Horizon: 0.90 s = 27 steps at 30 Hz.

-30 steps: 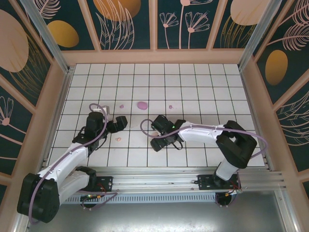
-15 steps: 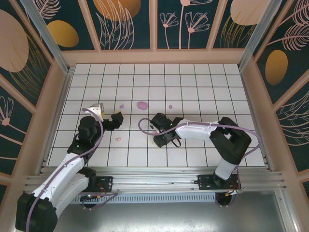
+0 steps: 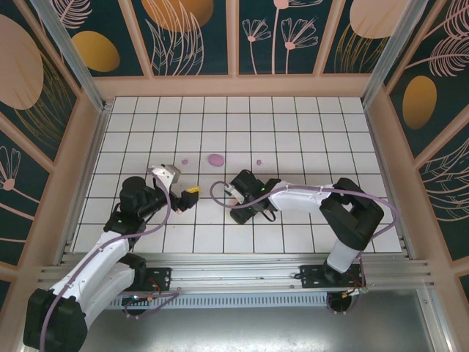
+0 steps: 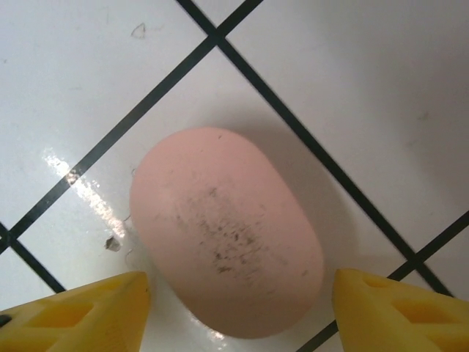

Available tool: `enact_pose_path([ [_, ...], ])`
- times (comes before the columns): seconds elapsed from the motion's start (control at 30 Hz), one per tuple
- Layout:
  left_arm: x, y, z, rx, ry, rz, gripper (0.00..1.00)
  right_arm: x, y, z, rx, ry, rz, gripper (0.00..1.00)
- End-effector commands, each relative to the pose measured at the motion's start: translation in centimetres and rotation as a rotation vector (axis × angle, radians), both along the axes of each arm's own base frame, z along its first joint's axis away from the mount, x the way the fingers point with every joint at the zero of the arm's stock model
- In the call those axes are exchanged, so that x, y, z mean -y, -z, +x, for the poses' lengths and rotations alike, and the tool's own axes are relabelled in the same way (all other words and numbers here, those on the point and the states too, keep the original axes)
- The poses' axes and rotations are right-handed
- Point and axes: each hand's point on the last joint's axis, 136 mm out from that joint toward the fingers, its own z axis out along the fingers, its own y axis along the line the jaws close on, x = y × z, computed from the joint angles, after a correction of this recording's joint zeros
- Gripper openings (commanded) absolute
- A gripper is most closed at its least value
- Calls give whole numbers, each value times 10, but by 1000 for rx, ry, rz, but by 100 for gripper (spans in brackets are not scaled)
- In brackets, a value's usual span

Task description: Insert wireless bluetooth earbuds into charging case

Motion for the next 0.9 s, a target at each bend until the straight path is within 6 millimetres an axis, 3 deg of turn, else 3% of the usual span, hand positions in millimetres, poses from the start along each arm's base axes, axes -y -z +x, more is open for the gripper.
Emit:
enact_pose_path([
  [0.0,10,-2,-8,52,103,61,89,-9,2,4,-10,-48,30,64],
  [0.23,16,10,-12,25,161,83,85,-17,10,-5,-60,-87,53,47],
  [0.43,18,15,-14,30,202,131,81,-19,-4,-9,-40,-107,109,37],
  [0.57,28,4,-27,89,328,141,81,-23,-24,-10,-28,-112,205,31],
  [0.77,39,-18,-32,158,416,113,80,-20,-66,-2,-14,-118,361,26],
  [0.87,45,-27,-31,141,452,75,69,-16,-85,1,-10,-142,375,26],
])
